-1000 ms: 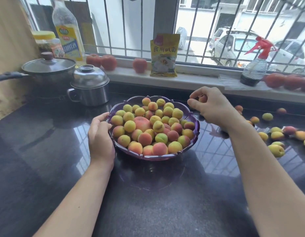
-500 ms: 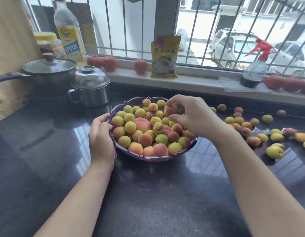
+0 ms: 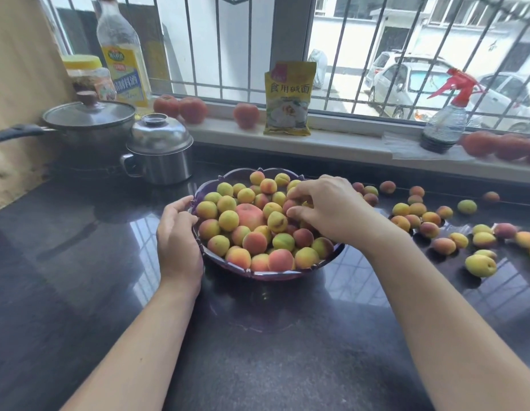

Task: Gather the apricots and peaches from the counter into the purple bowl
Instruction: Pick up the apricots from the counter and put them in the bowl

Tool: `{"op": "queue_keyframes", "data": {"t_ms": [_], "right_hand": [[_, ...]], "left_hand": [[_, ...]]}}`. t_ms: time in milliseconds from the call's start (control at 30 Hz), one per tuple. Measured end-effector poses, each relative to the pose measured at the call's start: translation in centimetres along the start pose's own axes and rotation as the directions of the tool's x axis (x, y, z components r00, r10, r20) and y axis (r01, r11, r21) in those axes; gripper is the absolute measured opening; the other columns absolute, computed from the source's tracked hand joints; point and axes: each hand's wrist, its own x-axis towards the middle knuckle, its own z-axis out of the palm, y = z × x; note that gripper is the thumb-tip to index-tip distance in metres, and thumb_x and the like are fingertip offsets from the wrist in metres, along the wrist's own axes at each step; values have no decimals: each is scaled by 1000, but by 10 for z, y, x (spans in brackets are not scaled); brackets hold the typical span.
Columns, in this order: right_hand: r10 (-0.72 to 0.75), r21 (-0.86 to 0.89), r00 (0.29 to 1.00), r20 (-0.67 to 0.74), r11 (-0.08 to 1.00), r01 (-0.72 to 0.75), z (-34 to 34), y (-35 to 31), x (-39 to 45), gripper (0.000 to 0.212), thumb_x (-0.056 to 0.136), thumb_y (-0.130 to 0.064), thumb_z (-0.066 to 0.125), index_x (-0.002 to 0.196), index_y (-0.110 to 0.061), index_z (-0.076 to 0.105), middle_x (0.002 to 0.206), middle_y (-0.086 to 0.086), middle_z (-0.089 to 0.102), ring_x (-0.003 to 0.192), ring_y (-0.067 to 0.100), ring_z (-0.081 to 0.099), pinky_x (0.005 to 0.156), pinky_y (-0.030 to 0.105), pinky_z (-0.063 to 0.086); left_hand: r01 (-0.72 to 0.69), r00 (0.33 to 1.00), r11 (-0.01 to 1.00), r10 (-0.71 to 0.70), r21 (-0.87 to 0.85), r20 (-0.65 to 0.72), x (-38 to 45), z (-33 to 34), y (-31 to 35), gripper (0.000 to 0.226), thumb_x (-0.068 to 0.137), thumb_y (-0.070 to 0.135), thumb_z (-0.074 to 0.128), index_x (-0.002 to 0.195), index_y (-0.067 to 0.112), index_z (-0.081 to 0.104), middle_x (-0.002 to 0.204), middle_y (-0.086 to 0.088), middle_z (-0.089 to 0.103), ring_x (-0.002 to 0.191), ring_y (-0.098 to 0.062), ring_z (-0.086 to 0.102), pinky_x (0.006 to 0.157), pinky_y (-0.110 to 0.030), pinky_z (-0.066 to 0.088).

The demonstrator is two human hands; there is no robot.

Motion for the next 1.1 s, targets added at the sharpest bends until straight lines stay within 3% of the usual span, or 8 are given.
{"op": "queue_keyframes", "data": {"t_ms": [233,367,467,533,633,733,933,1100], "right_hand": [[-12,28,999,30,1000,11,0,0,0,23,95,-40,65,113,-28,71,98,-8,65,94,16,57,79,34,47],[94,339,985,-143,940,-40,-13,16,-2,27,96,-33,67,121,-24,71,102,-12,71,93,6,63,81,23,49],[385,554,849,-361,821,-137,-18,55,-2,17,99,-22,63,112,-18,73,95,-8,72,83,7,68,78,34,60],[561,573,736,-379,767,-289,0,85,-2,18,99,-14,56,106,-17,73,96,-1,73,81,12,70,82,42,61],[655,461,675,-340,742,-488,45,112,-8,26,92,-5,50,105,-14,71,110,13,68,104,33,64,95,43,51],[679,363,667,-306,731,-577,65,115,-8,31,93,-5,49,118,-11,66,129,19,52,113,39,55,88,38,42],[469,-26,845,-256,871,-491,72,112,10,35,102,-26,52,135,-15,55,138,15,42,102,47,61,85,47,49],[486,-42,850,-205,863,-503,74,116,21,34,102,-29,52,132,-12,58,137,14,46,108,46,59,88,48,49]], "left_hand": [[-4,1000,1000,4,-1,4,0,0,1,42,73,22,51,109,20,72,107,-1,74,99,-15,67,89,-32,53],[4,1000,1000,-4,2,4,1,-1,0,41,73,22,51,108,21,73,109,-3,74,101,-18,67,92,-37,52],[-5,1000,1000,5,7,4,1,-1,-1,41,73,22,51,108,22,72,108,-2,74,101,-17,67,91,-35,52],[-18,1000,1000,18,22,4,1,-1,-2,40,74,23,50,107,24,72,106,1,74,101,-16,67,91,-35,52],[-27,1000,999,26,37,4,2,-2,-3,38,75,24,50,106,25,72,103,4,74,99,-15,67,91,-35,52],[-36,999,998,35,44,4,2,-1,-3,38,75,24,50,106,26,72,101,7,74,98,-12,67,90,-32,52],[-35,999,998,35,45,-2,2,-2,-3,38,75,24,50,106,26,72,101,8,74,99,-12,67,92,-33,52],[-30,1000,998,30,55,-1,1,-1,-2,37,76,25,50,105,28,72,98,10,74,96,-11,68,90,-33,53]]}}
